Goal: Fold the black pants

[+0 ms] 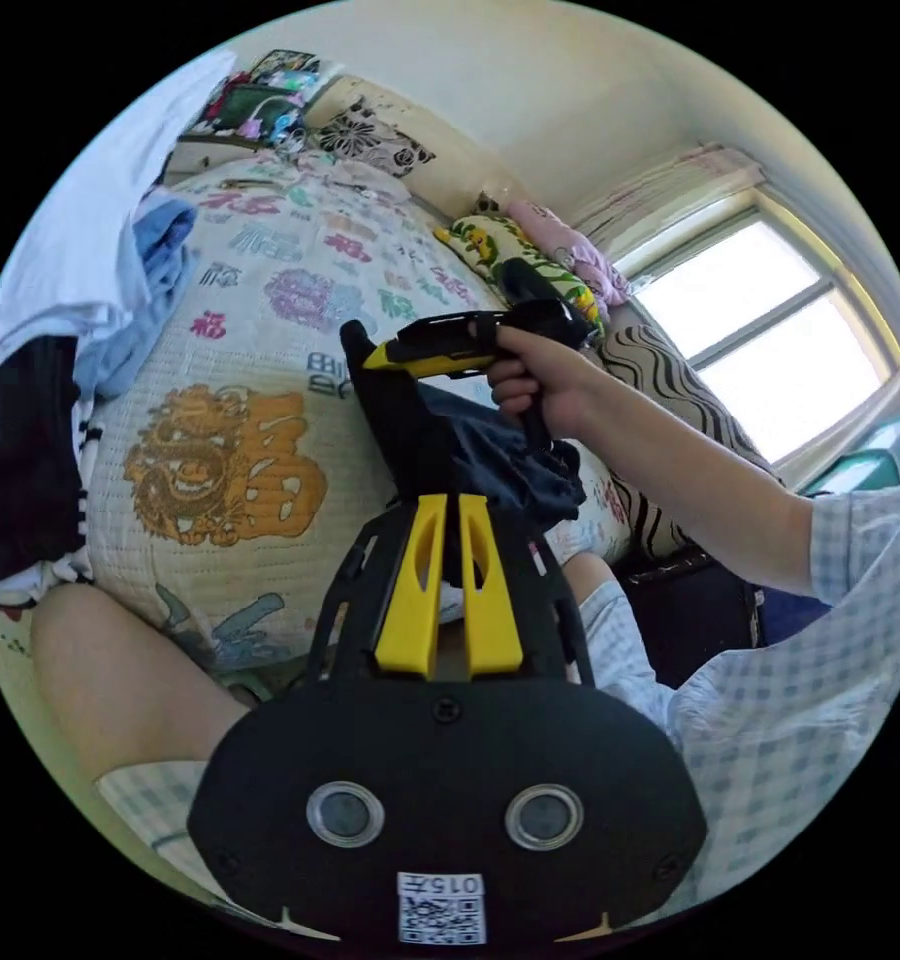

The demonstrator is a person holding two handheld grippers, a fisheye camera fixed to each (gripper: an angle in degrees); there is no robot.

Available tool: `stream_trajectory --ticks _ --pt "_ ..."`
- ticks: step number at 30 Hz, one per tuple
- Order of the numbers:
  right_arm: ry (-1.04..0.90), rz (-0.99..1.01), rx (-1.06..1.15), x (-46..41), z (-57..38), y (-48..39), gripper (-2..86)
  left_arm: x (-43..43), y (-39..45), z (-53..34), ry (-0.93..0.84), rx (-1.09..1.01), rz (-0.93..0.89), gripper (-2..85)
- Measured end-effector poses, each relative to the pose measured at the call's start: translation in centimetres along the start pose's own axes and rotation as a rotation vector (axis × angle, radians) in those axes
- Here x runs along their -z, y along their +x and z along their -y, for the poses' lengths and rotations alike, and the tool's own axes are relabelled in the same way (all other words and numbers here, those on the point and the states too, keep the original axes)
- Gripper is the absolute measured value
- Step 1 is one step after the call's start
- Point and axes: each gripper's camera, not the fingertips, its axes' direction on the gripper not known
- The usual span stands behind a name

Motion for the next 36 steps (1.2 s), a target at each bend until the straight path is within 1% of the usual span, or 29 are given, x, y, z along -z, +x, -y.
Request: stream_trajectory --ticks 2,3,5,6,8,10,13,17,20,24,25,26,27,28,29,30,32,33,35,36 --pt "0.090 0.130 0.087 6.4 -3.0 1.5 2.0 0.3 4.9 0.4 0.028 -0.122 -0.018 0.0" --pt "0.110 0.156 0.097 8.1 -3.9 2.0 1.9 0.2 6.2 0.5 0.034 -0.154 -0.027 0.0" --pt "0.177 0.228 0.143 14.8 -7.3 4.7 1.8 -1.2 11.7 1.1 0.050 -0.287 -0.052 -0.1" --pt "0.188 0.237 0.147 16.3 -8.1 5.5 1.7 -1.8 13.1 1.3 0.048 -0.321 -0.059 -0.1" --pt "0.217 0.233 0.151 21.5 -11.3 9.3 1.7 -5.4 18.5 1.8 0.014 -0.442 -0.078 -0.3" --pt "0.238 0.233 0.118 24.4 -13.4 12.9 1.7 -8.8 21.9 2.1 -0.023 -0.494 -0.097 -0.4" --pt "0.279 0.306 0.044 27.3 -15.9 19.5 1.8 -14.8 26.6 2.3 -0.078 -0.546 -0.093 -0.4" --pt "0.300 0.359 -0.084 27.9 -17.8 27.3 2.1 -22.8 30.7 1.5 -0.175 -0.601 0.010 -0.5" --pt "0.286 0.374 -0.139 27.2 -18.8 30.7 2.6 -27.0 31.4 0.8 -0.270 -0.605 0.041 -0.4" --pt "0.326 0.416 -0.145 27.2 -20.1 32.5 4.5 -29.6 31.8 0.3 -0.341 -0.614 0.048 0.6" --pt "0.355 0.401 -0.147 27.6 -20.7 32.6 5.7 -30.0 32.0 0.3 -0.368 -0.630 0.008 2.3" --pt "0.391 0.376 -0.163 28.2 -21.3 32.4 7.1 -30.3 32.1 0.4 -0.410 -0.638 -0.073 4.9" --pt "0.412 0.359 -0.165 28.5 -21.7 32.2 7.8 -30.2 32.2 0.5 -0.428 -0.640 -0.120 5.3" --pt "0.446 0.318 -0.144 29.3 -22.4 31.2 8.1 -29.5 32.4 0.8 -0.447 -0.658 -0.233 6.1" --pt "0.450 0.245 -0.096 29.8 -23.0 29.4 8.1 -28.0 32.4 1.3 -0.418 -0.679 -0.306 6.0" --pt "0.445 0.201 -0.069 30.0 -23.2 28.3 8.0 -27.1 32.3 1.6 -0.389 -0.681 -0.308 5.9" --pt "0.385 0.078 0.030 29.2 -23.6 24.0 7.6 -23.7 30.6 3.7 -0.266 -0.653 -0.200 6.0" --pt "0.361 0.061 0.047 28.7 -23.5 23.1 7.5 -23.1 29.9 4.4 -0.248 -0.637 -0.159 6.2" --pt "0.264 -0.011 0.066 26.1 -22.8 21.2 7.4 -22.5 26.4 6.9 -0.251 -0.552 -0.006 7.8" --pt "0.240 -0.037 0.060 25.3 -22.6 21.2 7.4 -22.7 25.5 7.3 -0.266 -0.520 0.007 7.8"
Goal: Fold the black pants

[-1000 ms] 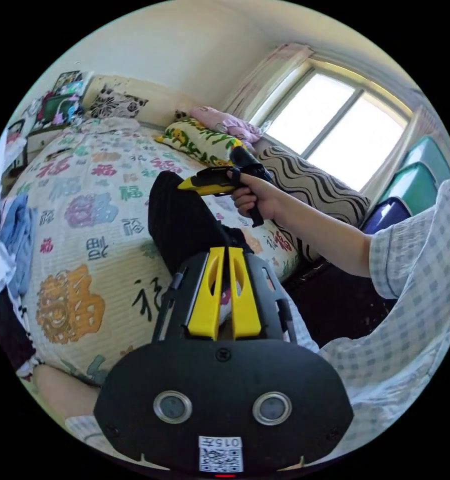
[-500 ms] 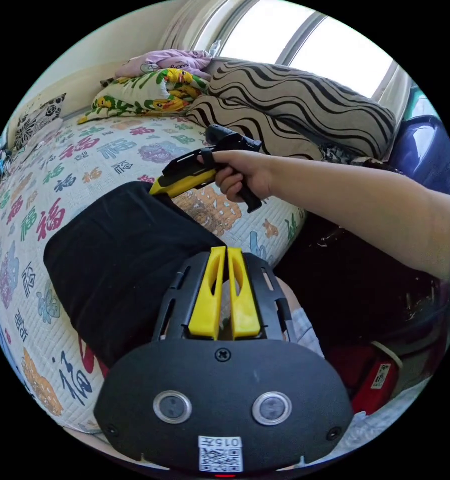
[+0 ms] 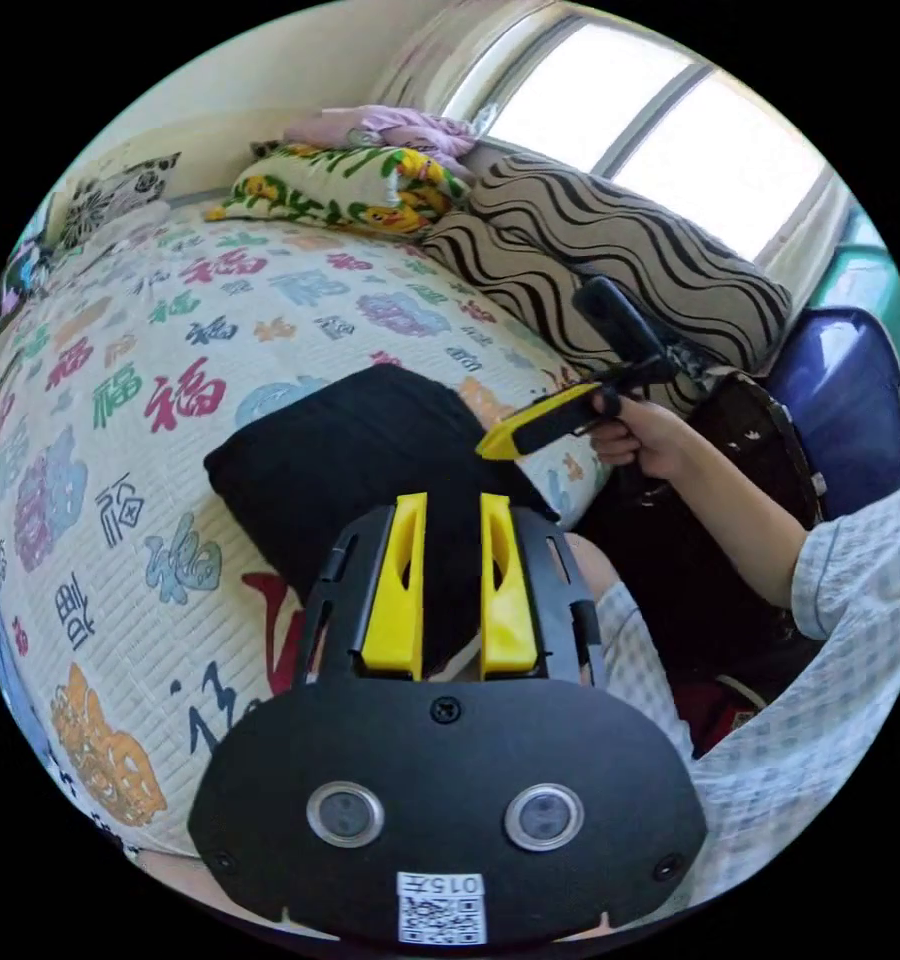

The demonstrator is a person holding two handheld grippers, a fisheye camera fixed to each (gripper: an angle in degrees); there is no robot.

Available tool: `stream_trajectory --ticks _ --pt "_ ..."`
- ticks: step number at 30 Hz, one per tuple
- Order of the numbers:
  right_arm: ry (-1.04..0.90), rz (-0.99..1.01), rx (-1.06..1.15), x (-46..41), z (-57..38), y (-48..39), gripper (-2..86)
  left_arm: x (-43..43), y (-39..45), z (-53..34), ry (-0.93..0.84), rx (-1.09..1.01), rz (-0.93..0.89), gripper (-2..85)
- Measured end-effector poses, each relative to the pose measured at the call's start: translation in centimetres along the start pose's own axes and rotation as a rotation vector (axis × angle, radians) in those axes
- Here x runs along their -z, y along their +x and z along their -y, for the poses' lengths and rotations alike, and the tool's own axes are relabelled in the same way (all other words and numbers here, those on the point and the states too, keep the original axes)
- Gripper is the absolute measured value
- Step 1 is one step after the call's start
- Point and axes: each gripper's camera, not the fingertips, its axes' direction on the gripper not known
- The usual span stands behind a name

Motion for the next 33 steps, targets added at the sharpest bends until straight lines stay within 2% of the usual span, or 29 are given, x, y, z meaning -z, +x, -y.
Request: stream_trajectory --ticks 2,4,6,8,11,14,19,25,29,33 --pt "-0.071 -0.083 -0.063 -3.1 -0.3 1.1 3.8 -1.4 -3.1 -0.5 -0.081 0.076 -0.014 6.9" --pt "-0.037 -0.098 -0.061 -4.0 -1.0 1.7 0.4 -2.8 -3.9 -1.0 -0.140 0.061 0.048 6.1" --pt "-0.016 -0.093 -0.050 -4.4 -1.6 1.9 -0.1 -3.9 -4.5 -1.5 -0.161 0.070 0.065 5.9" --pt "-0.034 -0.210 0.000 -4.8 -1.5 0.5 -0.1 -3.6 -5.3 -1.0 -0.172 0.115 0.016 6.3" --pt "-0.023 -0.263 0.016 -4.2 -1.2 -0.9 1.7 -1.4 -6.3 -0.3 -0.146 0.143 -0.051 7.9" --pt "0.090 -0.183 -0.065 -2.2 -1.7 0.9 6.7 2.2 -8.9 -1.4 -0.025 0.255 -0.050 10.1" --pt "0.069 -0.032 -0.212 -3.4 -1.5 5.8 15.8 5.2 -14.4 -4.2 0.091 0.460 -0.088 13.3" --pt "0.059 0.192 -0.248 -6.4 0.2 8.0 15.6 2.3 -16.4 -4.0 0.016 0.457 -0.244 14.3" --pt "-0.002 0.274 -0.263 -8.2 1.8 9.2 12.6 1.4 -17.0 -3.3 0.005 0.486 -0.276 12.4" --pt "-0.044 0.271 -0.281 -10.0 3.1 8.9 10.3 1.5 -17.6 -3.1 -0.004 0.499 -0.340 8.9"
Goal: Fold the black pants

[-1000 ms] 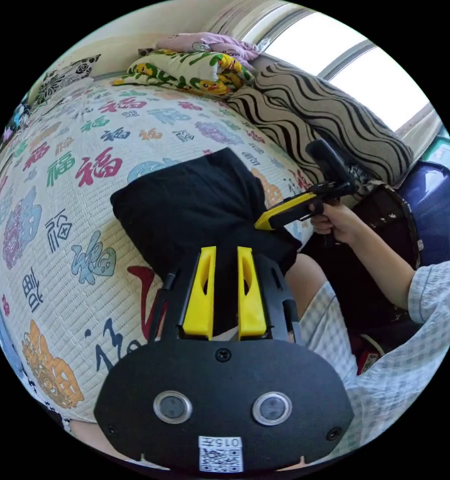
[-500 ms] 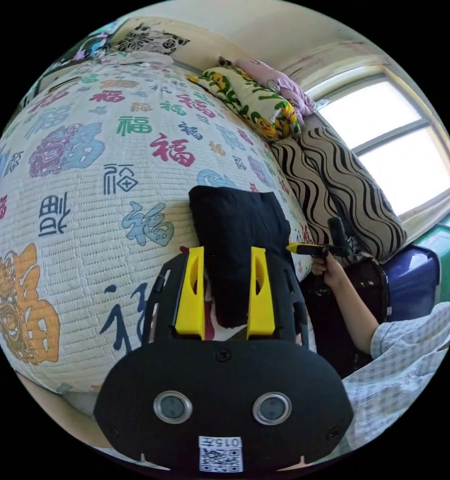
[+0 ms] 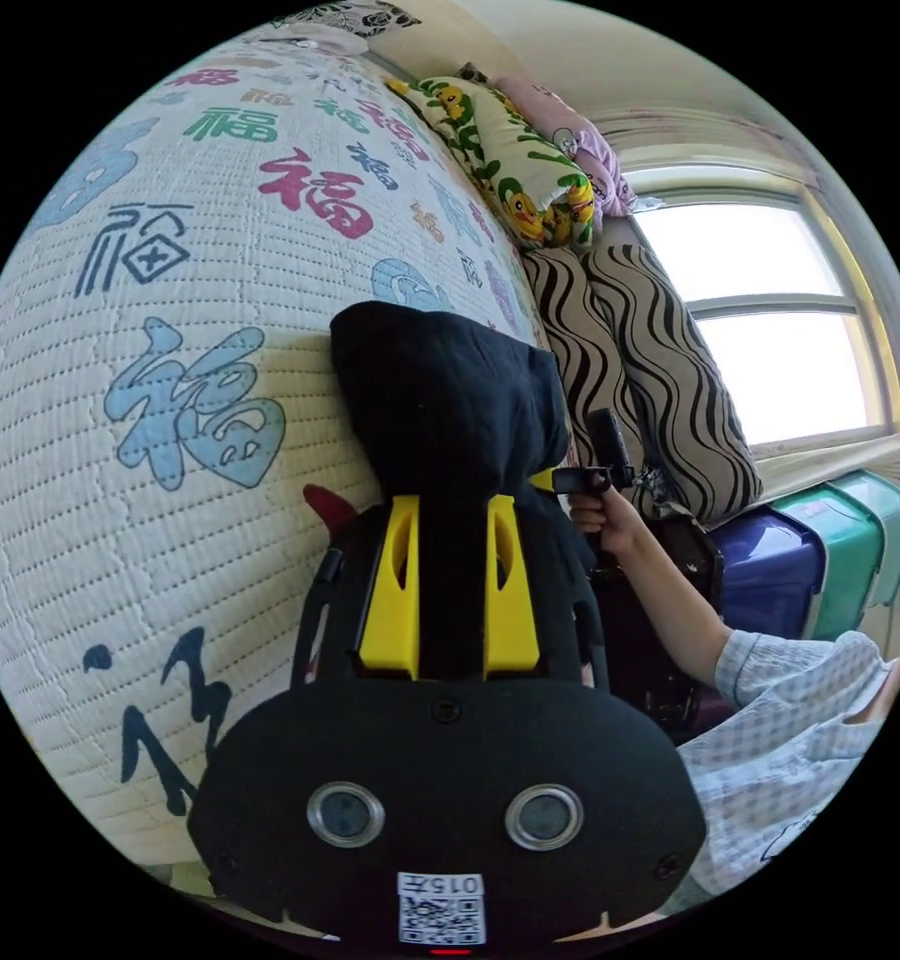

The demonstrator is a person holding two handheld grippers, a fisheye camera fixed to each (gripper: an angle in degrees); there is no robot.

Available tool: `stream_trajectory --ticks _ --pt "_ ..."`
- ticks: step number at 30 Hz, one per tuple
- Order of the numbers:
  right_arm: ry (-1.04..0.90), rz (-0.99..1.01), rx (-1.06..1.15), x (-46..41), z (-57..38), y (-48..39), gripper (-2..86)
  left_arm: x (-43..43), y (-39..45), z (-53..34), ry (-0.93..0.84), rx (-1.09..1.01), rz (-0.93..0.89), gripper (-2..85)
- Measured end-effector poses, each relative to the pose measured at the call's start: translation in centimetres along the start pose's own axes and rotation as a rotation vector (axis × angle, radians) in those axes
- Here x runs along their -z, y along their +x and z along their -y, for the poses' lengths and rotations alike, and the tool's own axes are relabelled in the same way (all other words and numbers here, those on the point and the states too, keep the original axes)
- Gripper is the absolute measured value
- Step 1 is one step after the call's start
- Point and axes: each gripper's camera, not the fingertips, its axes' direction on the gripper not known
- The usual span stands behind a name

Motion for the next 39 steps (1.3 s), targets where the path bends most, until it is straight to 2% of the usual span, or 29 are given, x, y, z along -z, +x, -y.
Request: stream_trajectory --ticks 3,9,12,16,20,23,28,32,35,39 --pt "0.001 -0.044 0.045 -1.5 0.7 -2.3 9.3 2.2 1.0 0.5 -0.026 -0.032 0.031 6.9" --pt "-0.018 0.070 0.204 -9.2 5.2 -10.5 8.9 14.3 2.0 -1.4 0.128 -0.045 0.109 6.5" --pt "-0.089 0.107 0.276 -16.6 9.7 -15.7 8.8 22.5 2.1 -3.7 0.196 -0.036 0.261 6.5" --pt "-0.181 0.033 0.279 -29.0 15.5 -22.6 8.7 30.8 2.6 -6.2 0.204 0.023 0.627 6.5" --pt "-0.282 -0.204 0.243 -39.4 18.9 -26.1 8.8 31.8 1.1 -6.6 0.062 0.062 0.921 6.7" --pt "-0.340 -0.327 0.135 -43.9 19.6 -25.6 9.4 30.0 -0.5 -7.5 -0.030 0.046 1.017 7.3" --pt "-0.277 -0.339 0.047 -44.1 19.8 -26.4 10.4 28.7 1.3 -9.6 -0.069 -0.020 1.157 7.9" --pt "-0.117 -0.469 0.069 -39.5 20.7 -32.2 9.9 31.4 5.3 -13.4 0.094 -0.051 1.145 8.0" --pt "0.045 -0.425 0.134 -35.2 20.3 -38.5 9.9 33.3 8.4 -16.6 0.206 -0.089 1.130 7.9" --pt "0.170 -0.375 0.251 -31.8 17.8 -45.4 10.1 34.1 10.9 -19.8 0.251 -0.122 1.104 7.6"
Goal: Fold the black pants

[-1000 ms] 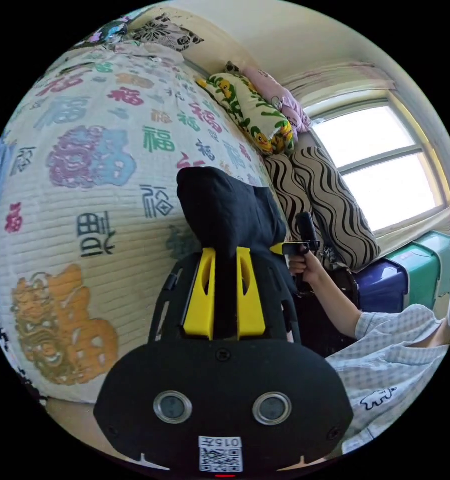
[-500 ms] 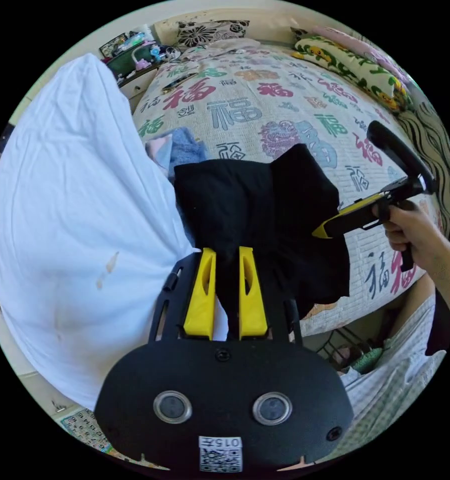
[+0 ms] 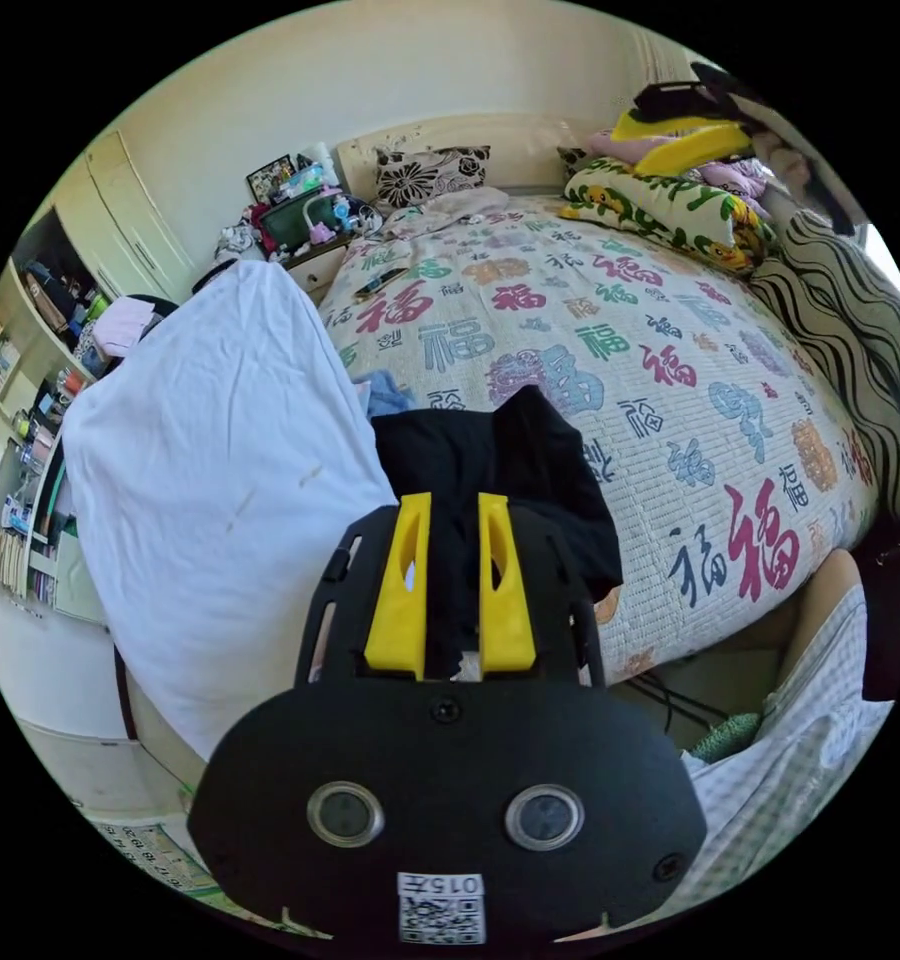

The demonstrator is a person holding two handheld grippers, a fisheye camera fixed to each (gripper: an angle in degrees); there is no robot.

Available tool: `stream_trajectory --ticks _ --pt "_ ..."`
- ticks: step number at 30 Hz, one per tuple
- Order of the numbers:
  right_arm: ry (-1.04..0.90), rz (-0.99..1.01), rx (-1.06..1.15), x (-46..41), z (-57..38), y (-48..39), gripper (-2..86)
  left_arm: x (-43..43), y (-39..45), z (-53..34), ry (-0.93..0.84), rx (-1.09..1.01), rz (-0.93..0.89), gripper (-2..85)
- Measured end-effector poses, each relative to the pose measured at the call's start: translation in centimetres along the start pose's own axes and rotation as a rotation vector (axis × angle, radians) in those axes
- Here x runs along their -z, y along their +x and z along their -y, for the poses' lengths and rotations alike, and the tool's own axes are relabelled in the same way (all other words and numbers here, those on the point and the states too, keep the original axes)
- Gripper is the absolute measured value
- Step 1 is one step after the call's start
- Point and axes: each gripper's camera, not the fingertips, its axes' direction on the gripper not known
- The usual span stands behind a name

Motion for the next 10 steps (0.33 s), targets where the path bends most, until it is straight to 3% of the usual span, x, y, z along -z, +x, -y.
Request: stream_trajectory --ticks 5,10 --pt "0.177 -0.007 0.088 6.2 -3.4 -5.3 9.5 4.3 -0.5 -4.6 0.056 0.006 0.020 7.3" --pt "0.184 0.054 0.110 6.1 -6.7 -5.4 9.4 9.1 -4.1 -9.4 0.153 0.089 0.030 7.6"
